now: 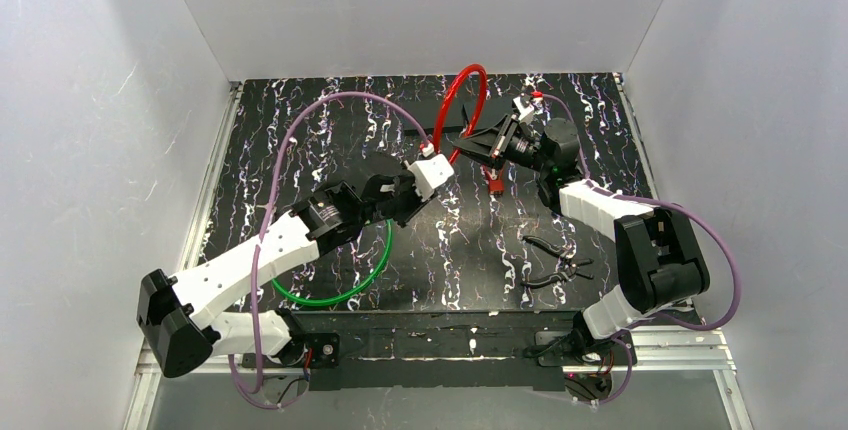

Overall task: Lock with the key
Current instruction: Lock the lock.

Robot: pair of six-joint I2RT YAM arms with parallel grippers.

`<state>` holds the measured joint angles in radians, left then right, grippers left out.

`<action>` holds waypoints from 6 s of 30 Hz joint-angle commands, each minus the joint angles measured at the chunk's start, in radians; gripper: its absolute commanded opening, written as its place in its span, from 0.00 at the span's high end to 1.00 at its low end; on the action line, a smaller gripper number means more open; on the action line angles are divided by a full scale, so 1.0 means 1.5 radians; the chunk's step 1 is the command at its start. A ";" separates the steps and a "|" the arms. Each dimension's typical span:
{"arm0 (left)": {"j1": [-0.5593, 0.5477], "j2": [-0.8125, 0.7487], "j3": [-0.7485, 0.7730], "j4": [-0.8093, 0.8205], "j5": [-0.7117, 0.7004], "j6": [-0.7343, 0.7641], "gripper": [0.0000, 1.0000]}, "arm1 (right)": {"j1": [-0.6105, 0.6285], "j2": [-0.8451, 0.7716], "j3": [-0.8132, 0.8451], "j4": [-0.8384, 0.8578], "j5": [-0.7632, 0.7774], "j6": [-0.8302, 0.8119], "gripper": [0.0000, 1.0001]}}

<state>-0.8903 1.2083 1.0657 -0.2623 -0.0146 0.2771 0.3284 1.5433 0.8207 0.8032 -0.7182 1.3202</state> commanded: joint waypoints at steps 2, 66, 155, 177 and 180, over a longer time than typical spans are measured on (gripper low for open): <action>-0.003 -0.003 0.025 -0.012 -0.020 -0.030 0.87 | -0.005 -0.034 0.007 0.064 0.005 0.014 0.99; 0.143 0.050 0.128 0.110 0.323 -0.251 0.25 | -0.010 -0.040 -0.047 0.176 -0.004 0.040 0.99; 0.120 -0.013 -0.043 -0.033 0.340 -0.327 1.00 | -0.056 -0.034 0.060 -0.028 0.041 -0.063 0.99; 0.235 -0.103 -0.147 -0.004 0.356 -0.456 1.00 | -0.061 0.002 0.193 -0.476 0.110 -0.485 0.99; 0.289 -0.099 -0.147 -0.014 0.360 -0.478 1.00 | -0.032 0.026 0.200 -0.526 0.139 -0.532 0.99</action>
<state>-0.5391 1.0790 0.8523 -0.2769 0.5142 -0.3847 0.2285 1.5474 1.0558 0.1690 -0.5723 0.6904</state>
